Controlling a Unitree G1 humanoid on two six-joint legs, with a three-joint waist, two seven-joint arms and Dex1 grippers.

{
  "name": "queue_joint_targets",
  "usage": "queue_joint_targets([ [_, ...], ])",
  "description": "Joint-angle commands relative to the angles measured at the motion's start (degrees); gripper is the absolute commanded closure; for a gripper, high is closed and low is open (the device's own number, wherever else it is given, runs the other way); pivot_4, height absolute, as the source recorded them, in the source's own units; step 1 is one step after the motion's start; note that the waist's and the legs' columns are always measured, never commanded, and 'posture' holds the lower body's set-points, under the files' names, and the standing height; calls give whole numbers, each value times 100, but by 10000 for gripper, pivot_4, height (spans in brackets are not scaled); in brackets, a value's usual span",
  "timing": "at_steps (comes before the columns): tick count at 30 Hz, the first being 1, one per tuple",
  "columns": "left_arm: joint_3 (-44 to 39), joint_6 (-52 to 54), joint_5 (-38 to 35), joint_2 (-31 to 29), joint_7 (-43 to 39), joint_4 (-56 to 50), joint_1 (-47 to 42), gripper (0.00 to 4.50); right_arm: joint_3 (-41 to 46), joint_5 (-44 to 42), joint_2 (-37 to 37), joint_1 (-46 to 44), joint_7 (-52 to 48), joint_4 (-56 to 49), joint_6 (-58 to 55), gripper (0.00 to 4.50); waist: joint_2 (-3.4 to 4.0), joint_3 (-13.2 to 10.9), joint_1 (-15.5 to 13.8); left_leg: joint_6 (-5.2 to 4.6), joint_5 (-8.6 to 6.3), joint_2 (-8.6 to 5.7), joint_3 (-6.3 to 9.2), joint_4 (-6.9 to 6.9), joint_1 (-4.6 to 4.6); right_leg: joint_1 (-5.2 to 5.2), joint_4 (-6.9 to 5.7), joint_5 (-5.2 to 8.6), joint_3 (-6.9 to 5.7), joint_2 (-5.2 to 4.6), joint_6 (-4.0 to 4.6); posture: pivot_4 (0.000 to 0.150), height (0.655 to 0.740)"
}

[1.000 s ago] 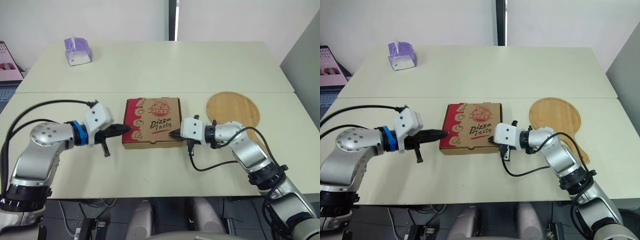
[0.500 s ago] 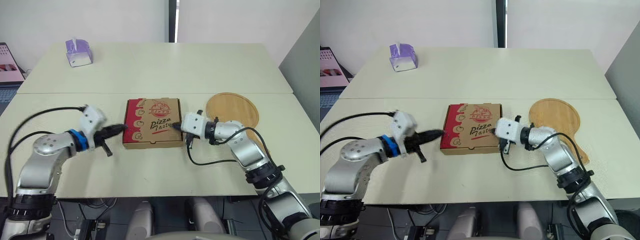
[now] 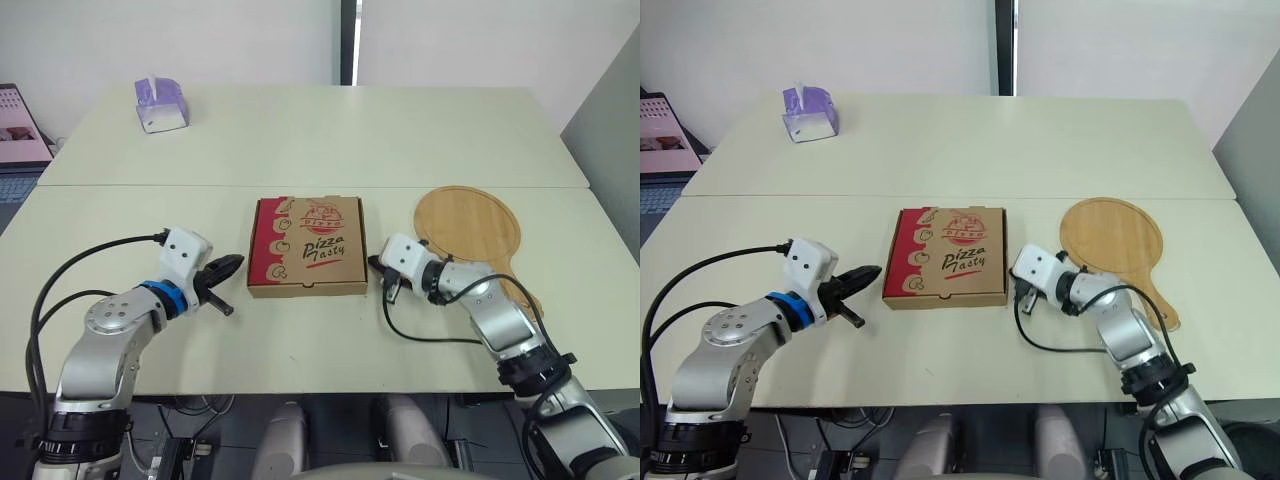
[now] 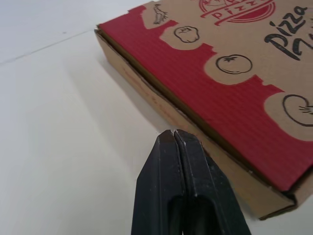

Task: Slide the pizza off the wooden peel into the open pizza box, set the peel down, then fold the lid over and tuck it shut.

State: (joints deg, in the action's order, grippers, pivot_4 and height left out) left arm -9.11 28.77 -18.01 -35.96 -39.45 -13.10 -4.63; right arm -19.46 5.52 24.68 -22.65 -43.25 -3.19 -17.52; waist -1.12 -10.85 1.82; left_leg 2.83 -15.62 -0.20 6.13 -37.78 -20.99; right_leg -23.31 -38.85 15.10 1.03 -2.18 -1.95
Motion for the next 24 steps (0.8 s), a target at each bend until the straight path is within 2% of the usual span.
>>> queue_joint_targets([
  [1,32,47,-136,-21,-86,-322,68,45000,57,-189,98,12,-234,-596,-73,44429,0,0,7,0,0,1,-1,0,1,0,0,0,0,1,0,1500,7400],
  [11,271,142,-152,-56,-366,-412,8,45000,99,-419,464,291,-559,-1256,-508,44429,0,0,-8,1,0,-1,1,1,-1,2,8,1,-3,-1,-1,1500,7400],
  [16,227,136,-132,-87,-400,-395,18,45000,134,-209,467,271,-328,-1099,-315,44429,0,0,-9,1,0,-1,0,1,0,4,12,2,-2,-1,-3,1500,7400],
  [20,-93,114,-193,-225,-402,-540,176,45000,309,-299,569,254,-349,-1143,-339,44429,-1,0,-9,1,-1,0,0,1,-1,4,14,2,-2,0,-3,1500,7400],
  [24,-702,236,-266,-560,-448,-733,690,45000,882,-677,922,391,-574,-1143,-95,44429,-1,-2,-2,1,-1,1,0,3,-2,3,18,2,-2,-1,-3,1500,7400],
])
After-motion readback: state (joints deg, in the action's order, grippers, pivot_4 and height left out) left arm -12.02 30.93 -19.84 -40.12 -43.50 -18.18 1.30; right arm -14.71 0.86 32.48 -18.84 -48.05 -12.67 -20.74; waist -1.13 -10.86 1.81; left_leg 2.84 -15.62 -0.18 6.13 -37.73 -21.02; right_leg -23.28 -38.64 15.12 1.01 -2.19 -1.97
